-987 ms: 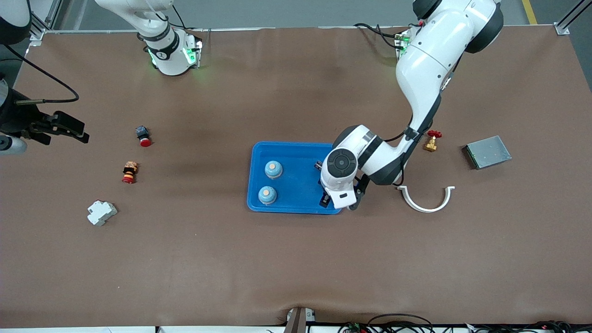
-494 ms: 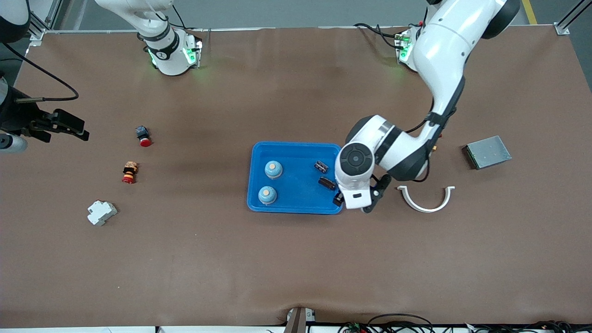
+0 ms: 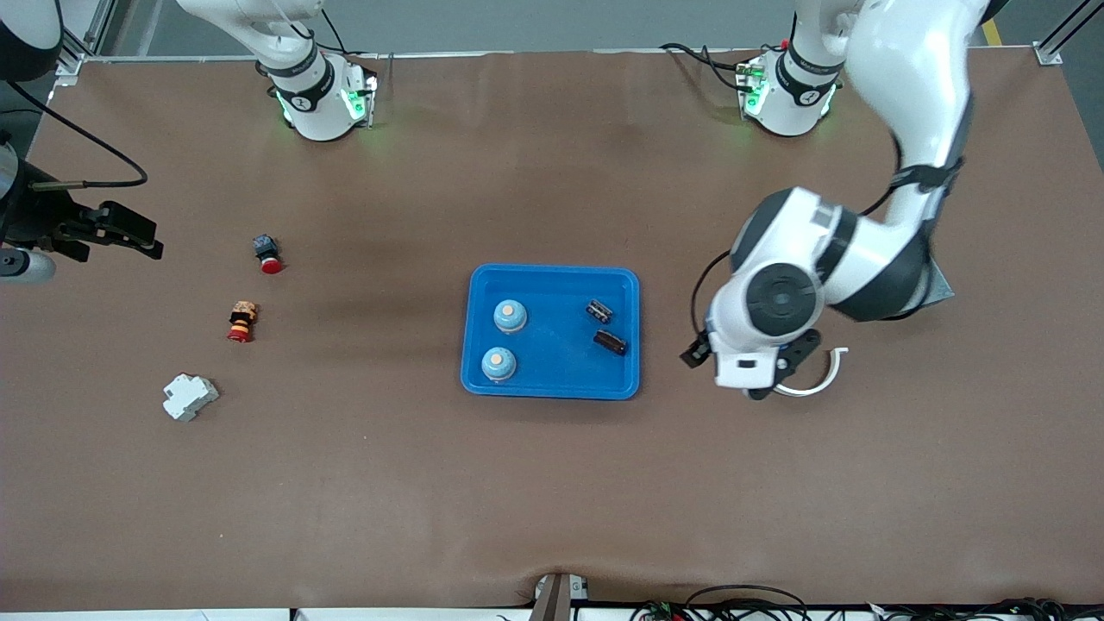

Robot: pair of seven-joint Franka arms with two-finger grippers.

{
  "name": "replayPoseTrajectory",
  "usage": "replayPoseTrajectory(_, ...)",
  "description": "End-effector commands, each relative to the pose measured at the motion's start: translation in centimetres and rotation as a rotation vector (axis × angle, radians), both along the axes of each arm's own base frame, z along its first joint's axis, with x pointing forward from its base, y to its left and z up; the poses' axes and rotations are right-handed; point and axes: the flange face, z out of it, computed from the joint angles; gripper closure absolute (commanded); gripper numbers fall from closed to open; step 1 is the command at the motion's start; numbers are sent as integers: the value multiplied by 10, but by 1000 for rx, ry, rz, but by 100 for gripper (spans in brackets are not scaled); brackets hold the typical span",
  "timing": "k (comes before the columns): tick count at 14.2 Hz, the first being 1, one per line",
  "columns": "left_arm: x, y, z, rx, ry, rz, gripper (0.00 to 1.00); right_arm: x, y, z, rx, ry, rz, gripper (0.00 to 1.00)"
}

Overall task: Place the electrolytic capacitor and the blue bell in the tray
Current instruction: 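Lower the capacitor into the tray and open the left gripper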

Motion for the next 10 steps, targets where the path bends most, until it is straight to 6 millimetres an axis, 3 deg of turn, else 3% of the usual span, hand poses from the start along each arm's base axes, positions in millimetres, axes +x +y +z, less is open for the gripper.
replayPoseTrajectory(1, -23, 50, 36, -45, 21, -93, 0, -3, 5, 10, -39, -24, 18, 0)
replayPoseTrajectory(10, -57, 172, 81, -165, 18, -440, 0, -2, 21, 9, -37, -32, 36, 0)
